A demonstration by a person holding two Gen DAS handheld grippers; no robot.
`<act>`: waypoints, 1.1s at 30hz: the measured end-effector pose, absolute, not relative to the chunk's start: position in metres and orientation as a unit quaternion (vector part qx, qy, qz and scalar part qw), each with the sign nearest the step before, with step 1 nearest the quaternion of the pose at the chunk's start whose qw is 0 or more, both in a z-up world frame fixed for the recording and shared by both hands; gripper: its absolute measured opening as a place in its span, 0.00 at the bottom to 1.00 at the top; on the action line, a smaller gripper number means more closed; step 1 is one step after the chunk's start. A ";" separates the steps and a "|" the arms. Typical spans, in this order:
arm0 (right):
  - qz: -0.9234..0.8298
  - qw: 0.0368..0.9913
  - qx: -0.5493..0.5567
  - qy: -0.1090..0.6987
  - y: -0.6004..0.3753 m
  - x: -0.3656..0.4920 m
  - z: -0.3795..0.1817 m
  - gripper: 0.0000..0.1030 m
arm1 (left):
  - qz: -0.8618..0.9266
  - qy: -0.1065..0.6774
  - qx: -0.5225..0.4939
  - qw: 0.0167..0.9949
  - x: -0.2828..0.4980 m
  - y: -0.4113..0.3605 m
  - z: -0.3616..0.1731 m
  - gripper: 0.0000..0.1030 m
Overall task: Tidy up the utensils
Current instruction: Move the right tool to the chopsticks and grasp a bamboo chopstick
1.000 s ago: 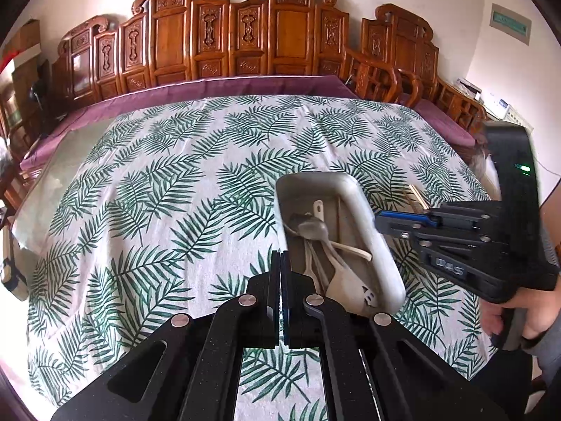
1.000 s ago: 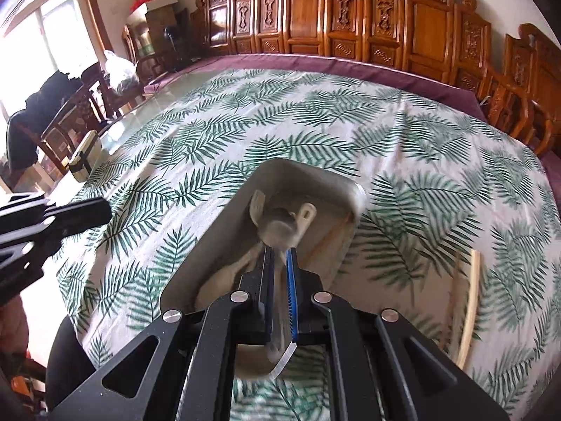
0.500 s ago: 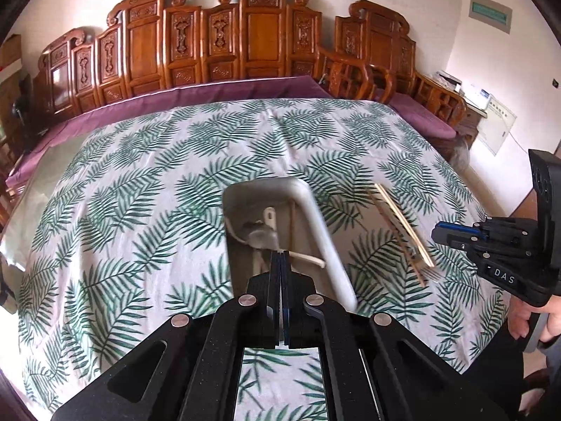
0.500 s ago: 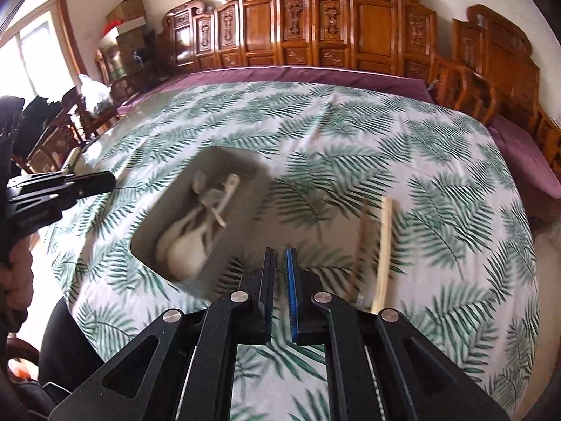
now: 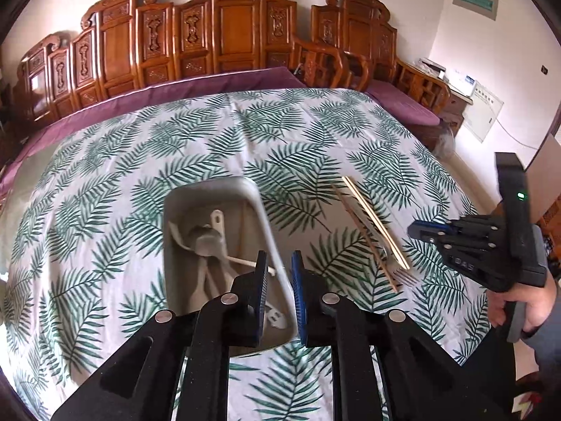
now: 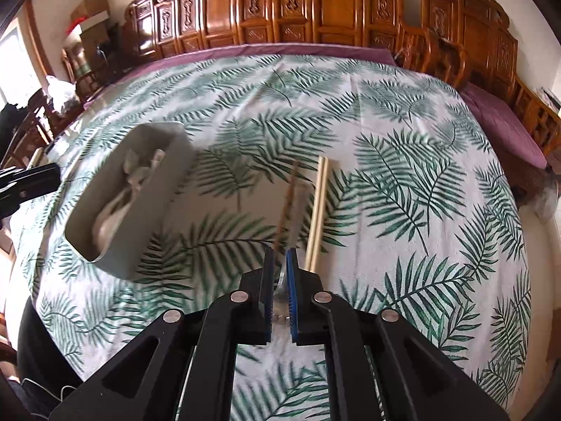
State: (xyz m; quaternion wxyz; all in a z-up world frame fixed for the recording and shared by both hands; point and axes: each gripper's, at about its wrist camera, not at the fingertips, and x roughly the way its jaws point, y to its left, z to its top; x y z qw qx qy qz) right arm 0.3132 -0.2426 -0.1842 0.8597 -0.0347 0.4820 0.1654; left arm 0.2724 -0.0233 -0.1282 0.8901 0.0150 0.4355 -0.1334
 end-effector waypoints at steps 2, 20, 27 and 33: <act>0.162 0.855 -0.038 0.491 -0.246 0.321 -0.193 0.09 | -0.137 0.438 0.016 0.888 0.274 -0.029 -0.131 0.14; 0.145 0.836 -0.050 0.527 -0.254 0.360 -0.238 0.09 | -0.148 0.456 0.034 0.877 0.278 -0.050 -0.145 0.24; 0.141 0.833 -0.063 0.531 -0.249 0.371 -0.238 0.09 | -0.150 0.458 0.037 0.875 0.279 -0.055 -0.147 0.24; 0.139 0.831 -0.070 0.535 -0.244 0.377 -0.238 0.09 | -0.151 0.461 0.040 0.873 0.279 -0.059 -0.150 0.24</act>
